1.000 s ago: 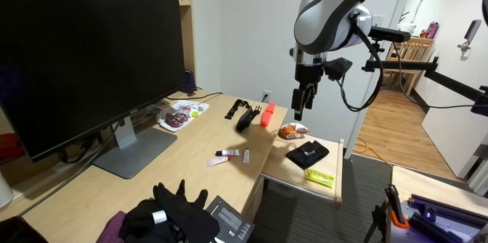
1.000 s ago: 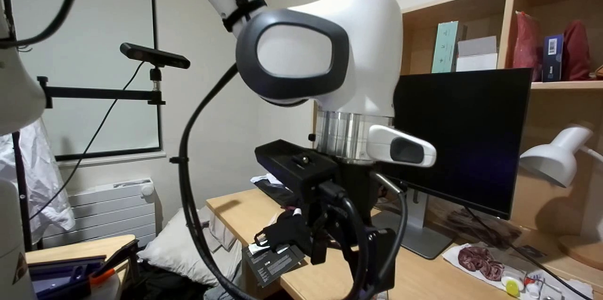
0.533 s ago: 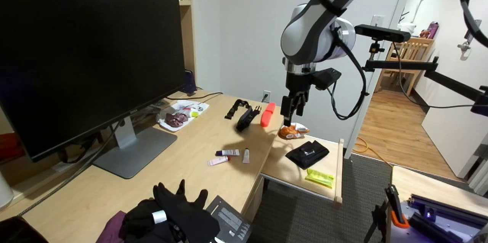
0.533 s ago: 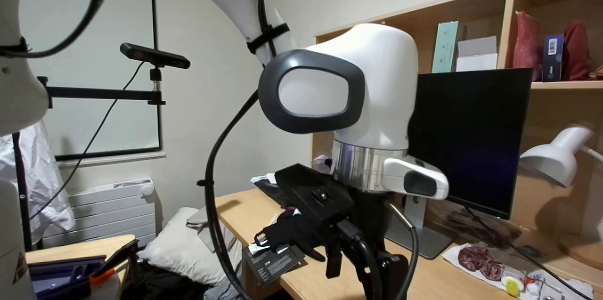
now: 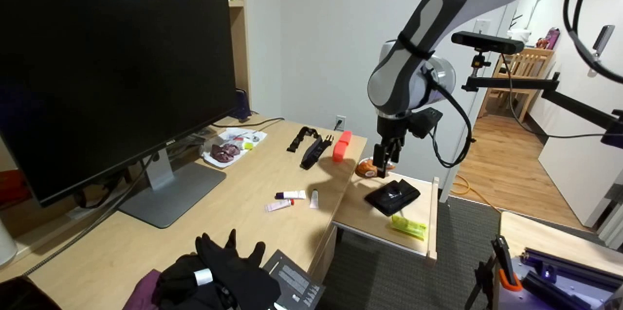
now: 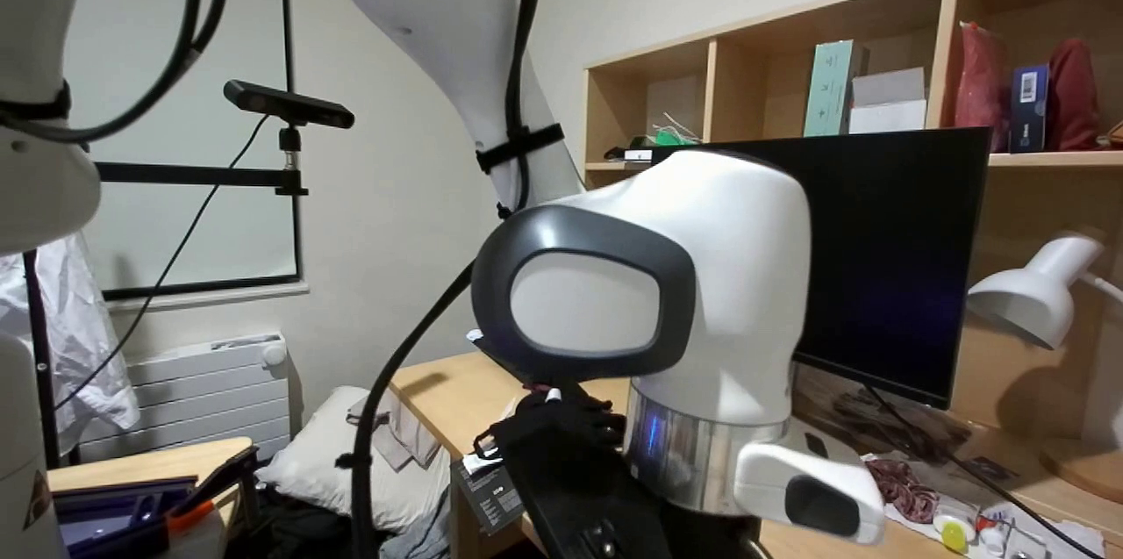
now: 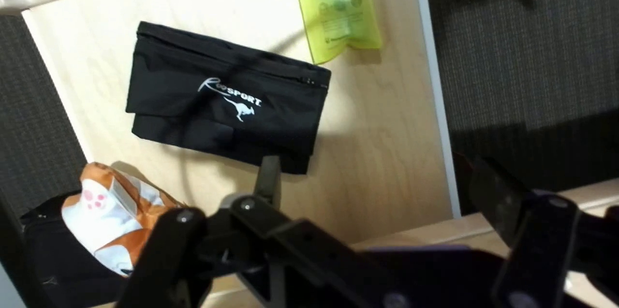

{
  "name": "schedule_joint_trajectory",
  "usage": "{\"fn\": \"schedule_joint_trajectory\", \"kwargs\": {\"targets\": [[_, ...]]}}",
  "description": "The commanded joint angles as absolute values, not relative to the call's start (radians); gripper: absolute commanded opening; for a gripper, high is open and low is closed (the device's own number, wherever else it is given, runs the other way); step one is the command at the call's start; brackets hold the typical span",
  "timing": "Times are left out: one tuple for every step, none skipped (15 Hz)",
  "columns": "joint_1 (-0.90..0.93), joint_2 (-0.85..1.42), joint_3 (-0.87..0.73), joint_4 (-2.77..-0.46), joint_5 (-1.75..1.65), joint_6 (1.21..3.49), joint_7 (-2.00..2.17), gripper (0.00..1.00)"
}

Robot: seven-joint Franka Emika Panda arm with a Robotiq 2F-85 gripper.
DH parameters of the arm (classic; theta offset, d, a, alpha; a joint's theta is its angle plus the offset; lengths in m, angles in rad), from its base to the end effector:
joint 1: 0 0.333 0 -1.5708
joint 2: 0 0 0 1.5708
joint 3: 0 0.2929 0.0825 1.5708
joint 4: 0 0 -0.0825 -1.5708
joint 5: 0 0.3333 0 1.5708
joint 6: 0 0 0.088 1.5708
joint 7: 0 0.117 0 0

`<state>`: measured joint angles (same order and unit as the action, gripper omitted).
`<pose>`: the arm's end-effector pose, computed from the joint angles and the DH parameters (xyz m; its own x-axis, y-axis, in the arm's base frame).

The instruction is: Place the yellow packet in the middle of the desk

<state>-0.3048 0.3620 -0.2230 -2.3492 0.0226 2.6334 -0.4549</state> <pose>0.4077 -0.2435 0.1901 0.9924 -0.0828 -0.0911 -0.0801 -0.9963 0.0319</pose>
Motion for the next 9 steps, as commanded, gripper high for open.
{"fn": "schedule_joint_trajectory", "kwargs": {"targets": [[-0.357, 0.425, -0.212, -2.380, -0.047, 2.746, -0.498, 1.00], [-0.366, 0.440, -0.214, -2.387, -0.068, 2.768, -0.497, 1.00], [-0.378, 0.455, -0.212, -2.395, -0.082, 2.792, -0.501, 1.00], [-0.398, 0.468, -0.201, -2.404, -0.088, 2.821, -0.513, 1.00], [-0.414, 0.480, -0.194, -2.413, -0.095, 2.842, -0.520, 1.00], [-0.431, 0.490, -0.185, -2.419, -0.096, 2.858, -0.527, 1.00], [-0.459, 0.502, -0.168, -2.429, -0.091, 2.883, -0.548, 1.00], [-0.483, 0.512, -0.153, -2.432, -0.088, 2.897, -0.562, 1.00], [-0.516, 0.521, -0.128, -2.440, -0.079, 2.910, -0.579, 1.00]]}}
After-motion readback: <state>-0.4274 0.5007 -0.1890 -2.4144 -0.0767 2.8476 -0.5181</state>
